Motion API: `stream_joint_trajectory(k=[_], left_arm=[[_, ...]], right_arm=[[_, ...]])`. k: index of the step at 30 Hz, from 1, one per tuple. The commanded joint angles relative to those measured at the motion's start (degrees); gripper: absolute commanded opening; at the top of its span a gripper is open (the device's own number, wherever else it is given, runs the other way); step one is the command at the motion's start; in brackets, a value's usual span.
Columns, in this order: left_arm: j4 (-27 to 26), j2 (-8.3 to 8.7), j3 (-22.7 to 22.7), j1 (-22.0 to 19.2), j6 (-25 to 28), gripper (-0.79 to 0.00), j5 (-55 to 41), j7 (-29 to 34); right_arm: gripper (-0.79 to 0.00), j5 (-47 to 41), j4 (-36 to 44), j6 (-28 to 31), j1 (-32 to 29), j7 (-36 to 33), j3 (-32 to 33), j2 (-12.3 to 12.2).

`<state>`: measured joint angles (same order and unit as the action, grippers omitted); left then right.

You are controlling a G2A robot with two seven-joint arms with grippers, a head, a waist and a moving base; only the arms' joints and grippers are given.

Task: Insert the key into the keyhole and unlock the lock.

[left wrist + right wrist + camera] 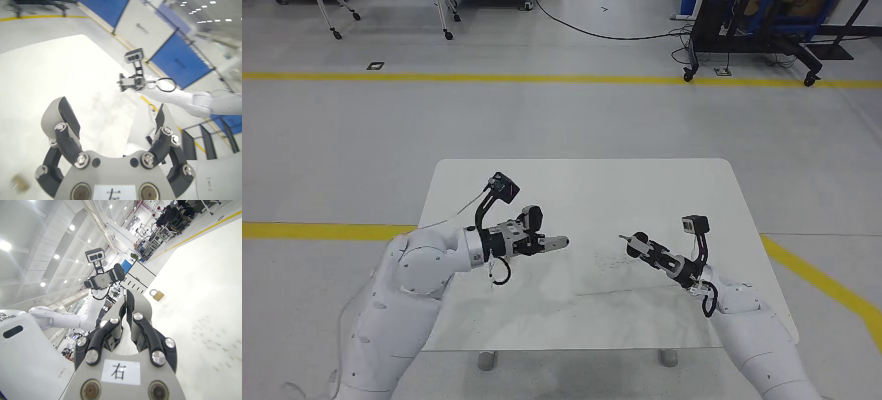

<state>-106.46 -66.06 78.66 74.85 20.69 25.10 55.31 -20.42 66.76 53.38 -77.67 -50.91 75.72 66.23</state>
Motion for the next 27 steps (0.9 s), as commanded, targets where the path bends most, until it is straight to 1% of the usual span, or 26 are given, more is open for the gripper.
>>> stream_joint_trajectory(k=[1, 2, 3, 4, 5, 6, 8, 10, 12, 13, 15, 16, 18, 21, 22, 24, 27], left_arm=[[-8.69, 0.95, 6.39, 6.63, -4.82, 0.0, 5.78, 3.87], [-10.79, 1.34, 8.31, 8.93, -5.52, 0.0, 7.72, 6.08], [-11.99, 1.7, 9.38, 10.8, -5.05, 0.0, 9.57, 8.59], [-12.53, 1.99, 9.78, 12.03, -3.52, 0.0, 10.53, 10.57], [-11.48, 2.2, 9.66, 12.84, -1.57, 0.0, 10.16, 12.21], [-9.95, 2.37, 9.61, 12.81, 0.45, 0.0, 9.65, 12.93], [-4.42, 2.65, 8.27, 11.38, 3.89, 0.0, 10.87, 14.31], [1.53, 2.62, 5.02, 8.36, 5.49, 0.0, 13.33, 14.54], [6.79, 2.35, 1.43, 4.65, 5.46, 0.0, 16.6, 13.14], [8.99, 2.14, -0.12, 2.93, 4.31, 0.0, 18.72, 11.36], [12.14, 1.6, -3.76, 0.42, 3.77, -0.009, 20.32, 8.23], [13.43, 1.4, -5.16, -0.73, 3.52, -0.034, 21.31, 7.12], [15.55, 1.05, -7.68, -2.73, 2.52, -0.052, 23.67, 5.73], [17.86, 0.64, -10.11, -5.06, 0.29, -0.108, 26.29, 4.1], [18.35, 0.53, -10.76, -5.51, -0.15, -0.117, 26.63, 3.62], [18.93, 0.39, -11.81, -6.32, -1.17, -0.194, 27.58, 3.74], [18.68, 0.3, -12.54, -6.77, -2.71, -0.249, 28.15, 3.64]], right_arm=[[-0.785, 0.0, 0.0, 0.0, 0.0, 0.0, 0.0, 0.0], [-0.785, 0.0, 0.0, 0.0, 0.0, 0.0, 0.0, 0.0], [-0.785, 0.0, 0.0, 0.0, 0.0, 0.0, 0.0, 0.0], [-0.785, 0.0, 0.0, 0.0, 0.0, 0.0, 0.0, 0.0], [-0.785, 0.0, 0.0, 0.0, 0.0, 0.0, 0.0, 0.0], [-0.785, 0.0, 0.0, 0.0, 0.0, 0.0, 0.0, 0.0], [-0.785, 0.0, 0.0, 0.0, 0.0, 0.0, 0.0, 0.0], [-0.785, 0.0, 0.0, 0.0, 0.0, 0.0, 0.0, 0.0], [-0.785, 0.0, 0.0, 0.0, 0.0, 0.0, 0.0, 0.0], [-0.785, 0.0, 0.0, 0.0, 0.0, 0.0, 0.0, 0.0], [-0.785, 0.0, 0.0, 0.0, 0.0, 0.0, 0.0, 0.0], [-0.785, 0.0, 0.0, 0.0, 0.0, 0.0, 0.0, 0.0], [-0.785, 0.0, 0.0, 0.0, 0.0, 0.0, 0.0, 0.0], [-0.785, 0.0, 0.0, 0.0, 0.0, 0.0, 0.0, 0.0], [-0.785, 0.0, 0.0, 0.0, 0.0, 0.0, 0.0, 0.0], [-0.785, 0.0, 0.0, 0.0, 0.0, 0.0, 0.0, 0.0], [-0.785, 0.0, 0.0, 0.0, 0.0, 0.0, 0.0, 0.0]])
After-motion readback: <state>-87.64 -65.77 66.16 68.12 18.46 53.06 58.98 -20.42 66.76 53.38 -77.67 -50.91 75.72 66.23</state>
